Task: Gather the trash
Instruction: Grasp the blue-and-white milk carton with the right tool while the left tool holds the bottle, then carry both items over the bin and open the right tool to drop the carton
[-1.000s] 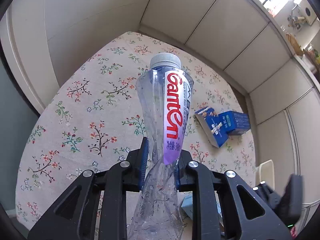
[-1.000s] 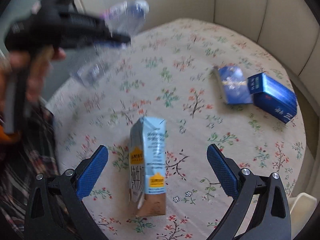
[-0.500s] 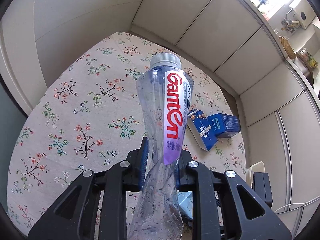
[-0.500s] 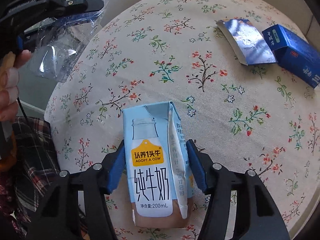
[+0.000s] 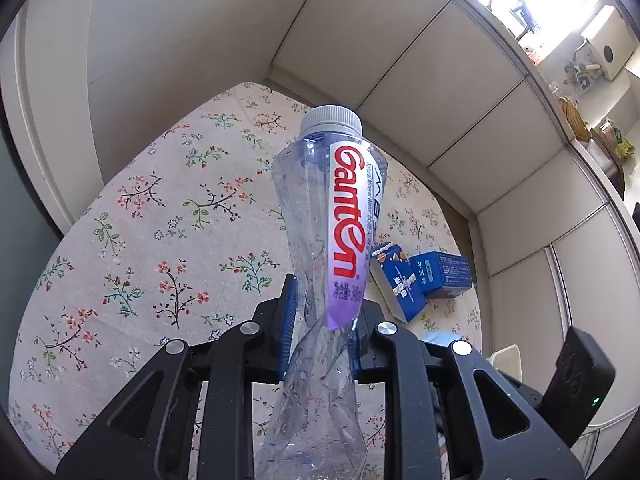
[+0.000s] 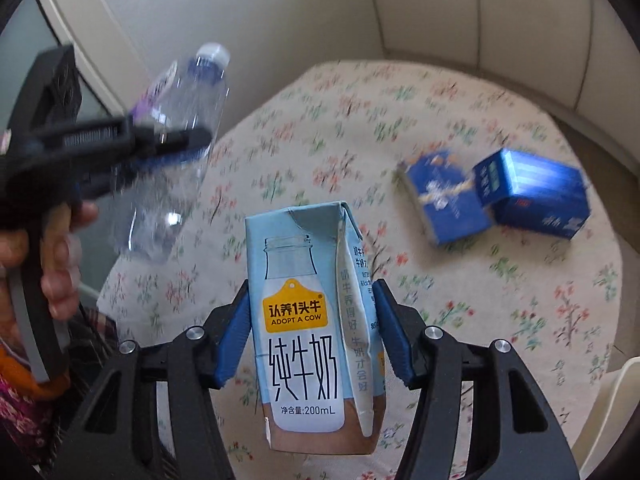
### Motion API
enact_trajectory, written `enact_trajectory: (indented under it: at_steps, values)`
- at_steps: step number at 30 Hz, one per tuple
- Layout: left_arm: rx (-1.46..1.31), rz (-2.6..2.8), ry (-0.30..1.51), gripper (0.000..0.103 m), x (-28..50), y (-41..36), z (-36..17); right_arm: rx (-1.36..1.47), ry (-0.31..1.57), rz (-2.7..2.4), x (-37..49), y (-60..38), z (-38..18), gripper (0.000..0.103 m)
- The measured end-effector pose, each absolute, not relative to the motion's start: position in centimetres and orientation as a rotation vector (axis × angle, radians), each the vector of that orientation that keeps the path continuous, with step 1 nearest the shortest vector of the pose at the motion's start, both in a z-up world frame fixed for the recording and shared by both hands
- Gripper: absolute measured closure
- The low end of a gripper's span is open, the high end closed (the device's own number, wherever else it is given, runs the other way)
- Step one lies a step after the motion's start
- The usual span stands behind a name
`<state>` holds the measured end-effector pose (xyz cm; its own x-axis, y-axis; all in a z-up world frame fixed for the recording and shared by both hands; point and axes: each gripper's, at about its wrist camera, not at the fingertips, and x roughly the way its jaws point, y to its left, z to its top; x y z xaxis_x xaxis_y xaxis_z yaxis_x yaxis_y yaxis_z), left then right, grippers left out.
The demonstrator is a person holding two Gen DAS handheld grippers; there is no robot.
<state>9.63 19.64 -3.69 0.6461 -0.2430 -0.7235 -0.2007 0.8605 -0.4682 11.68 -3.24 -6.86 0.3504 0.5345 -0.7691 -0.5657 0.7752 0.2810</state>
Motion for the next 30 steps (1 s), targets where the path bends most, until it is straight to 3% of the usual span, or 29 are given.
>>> enact_trajectory:
  at_steps: [13, 30]
  values:
    - [-0.524, 0.029, 0.732, 0.082, 8.0, 18.3, -1.0, 0.092, 0.717, 0.513, 12.7, -7.9, -1.8, 0.045]
    - [-0.457, -0.035, 0.620, 0.082, 7.0, 11.7, 2.2, 0.155, 0.538, 0.313, 10.9, -13.6, 1.9, 0.045]
